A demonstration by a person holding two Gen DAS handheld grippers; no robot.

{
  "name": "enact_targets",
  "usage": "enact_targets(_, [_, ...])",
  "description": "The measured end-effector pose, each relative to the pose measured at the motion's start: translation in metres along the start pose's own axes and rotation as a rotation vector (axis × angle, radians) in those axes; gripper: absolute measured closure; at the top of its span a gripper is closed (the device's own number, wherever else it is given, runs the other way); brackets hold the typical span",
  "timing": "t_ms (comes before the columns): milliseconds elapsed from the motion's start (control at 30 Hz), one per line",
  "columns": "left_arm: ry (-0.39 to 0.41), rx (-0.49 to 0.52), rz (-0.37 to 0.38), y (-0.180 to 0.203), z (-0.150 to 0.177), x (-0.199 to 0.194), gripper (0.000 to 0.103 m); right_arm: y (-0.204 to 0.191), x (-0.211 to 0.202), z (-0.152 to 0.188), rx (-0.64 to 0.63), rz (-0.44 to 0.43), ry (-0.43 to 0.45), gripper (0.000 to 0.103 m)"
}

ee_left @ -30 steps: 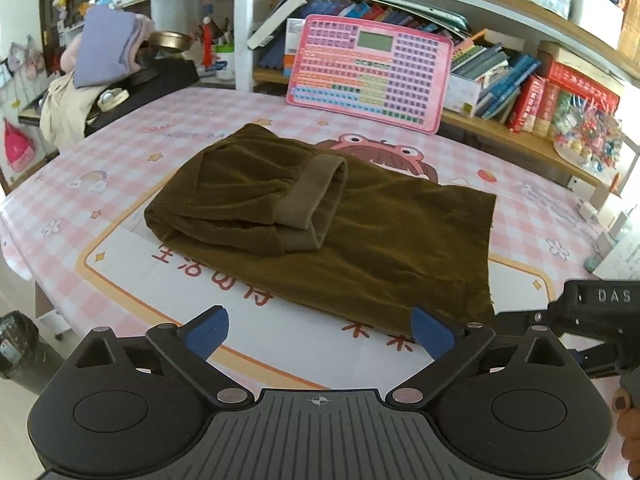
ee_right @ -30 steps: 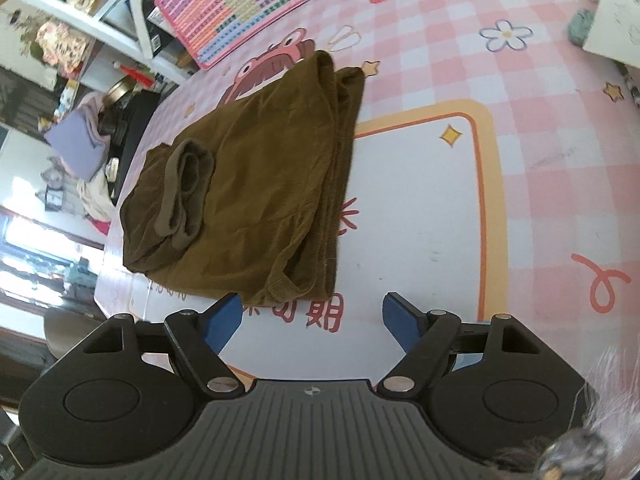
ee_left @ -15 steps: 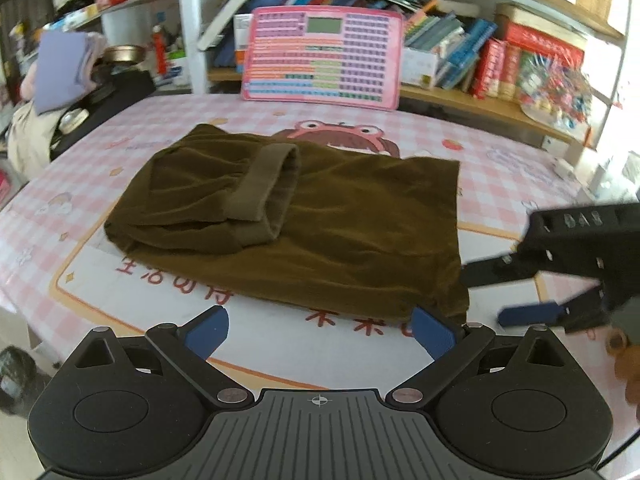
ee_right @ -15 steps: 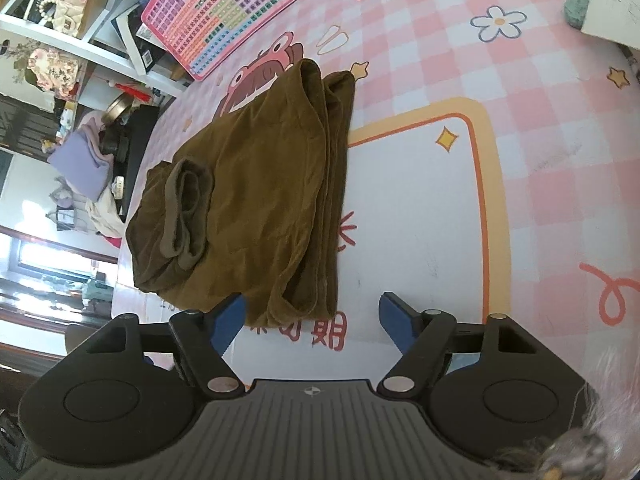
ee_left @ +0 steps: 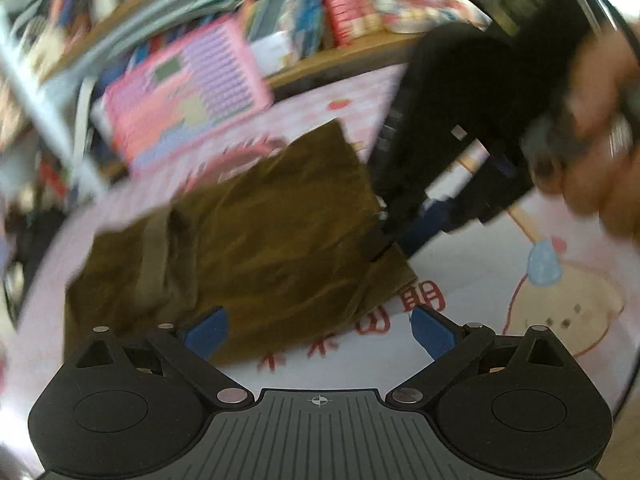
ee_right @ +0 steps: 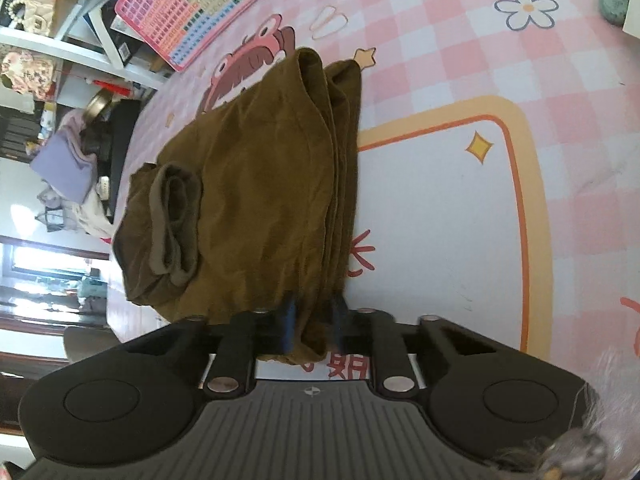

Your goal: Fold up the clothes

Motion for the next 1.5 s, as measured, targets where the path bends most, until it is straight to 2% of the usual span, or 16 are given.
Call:
enact_targets(133, [0.055, 0.214, 0.005, 0.021, -0.002, 0.010, 0.004, -0.010, -0.010, -0.005, 0.004, -0.082, 0.008, 0.093])
enact_targets(333, [0.107, 0.410, -0.052, 0.039, -0.004, 0.027, 0.004, -0.023, -0.016, -0.009, 0.021, -0.126, -0.005, 0.093])
enact_targets(400, [0.122, 0.452, -0.064, 0.043, -0.005, 0.031, 0.007, -0.026, -0.017, -0.010, 0.011, -0.128, -0.005, 0.093])
enact_targets(433, [0.120, 0.457, -0.071, 0.044, -0.006, 0.034, 0.015, -0.026, -0.017, -0.011, 0.005, -0.126, -0.005, 0.093])
enact_targets(500, [0.110, 0.458, -0.085, 0.044, -0.007, 0.038, 0.040, -0.025, -0.016, -0.013, 0.005, -0.117, -0.004, 0.087])
enact_targets(533, [0.099, 0.447, -0.087, 0.042, -0.007, 0.040, 0.064, -0.023, -0.017, -0.015, 0.010, -0.108, 0.003, 0.076])
enact_targets(567, [0.088, 0.434, -0.089, 0.040, -0.006, 0.042, 0.075, -0.020, -0.017, -0.016, 0.015, -0.098, 0.011, 0.066])
enact_targets(600, [0.094, 0.407, -0.081, 0.037, -0.008, 0.040, 0.079, -0.018, -0.018, -0.018, 0.021, -0.089, 0.019, 0.043])
enact_targets(633, [0.101, 0.378, -0.072, 0.034, -0.010, 0.037, 0.090, -0.016, -0.018, -0.020, 0.027, -0.080, 0.030, 0.033])
enact_targets(767, [0.130, 0.263, -0.035, 0.022, -0.018, 0.028, 0.096, 0.000, -0.013, -0.031, 0.085, -0.050, 0.041, 0.028])
enact_targets(1000, [0.199, 0.035, 0.007, -0.008, -0.036, -0.006, 0.096, 0.011, 0.003, -0.054, 0.204, -0.089, 0.094, 0.028])
enact_targets(1100, [0.204, -0.028, 0.026, -0.012, -0.034, -0.015, 0.096, 0.019, 0.005, -0.063, 0.221, -0.031, 0.136, 0.034])
enact_targets(1200, [0.203, -0.065, 0.059, -0.012, -0.030, -0.019, 0.096, 0.031, 0.001, -0.065, 0.268, 0.000, 0.151, 0.052])
enact_targets(1333, [0.202, -0.092, 0.098, -0.009, -0.028, -0.023, 0.096, 0.040, -0.008, -0.062, 0.326, -0.028, 0.145, 0.080])
enact_targets(1433, [0.212, -0.099, 0.100, -0.009, -0.030, -0.024, 0.096, 0.041, -0.018, -0.059, 0.369, -0.060, 0.160, 0.086])
enact_targets(1500, [0.218, -0.103, 0.101, -0.009, -0.031, -0.026, 0.096, 0.041, -0.022, -0.058, 0.379, -0.063, 0.166, 0.084])
Point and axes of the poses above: each gripper's, at about its wrist camera, not at the fingertips, and x roughly the way its jaws point, y to its right, z to its underside, the point moved 5 cm from there along x, roughly the way its jaws point, and after that the axes turned 13 degrees about y, right-handed, at the moved point
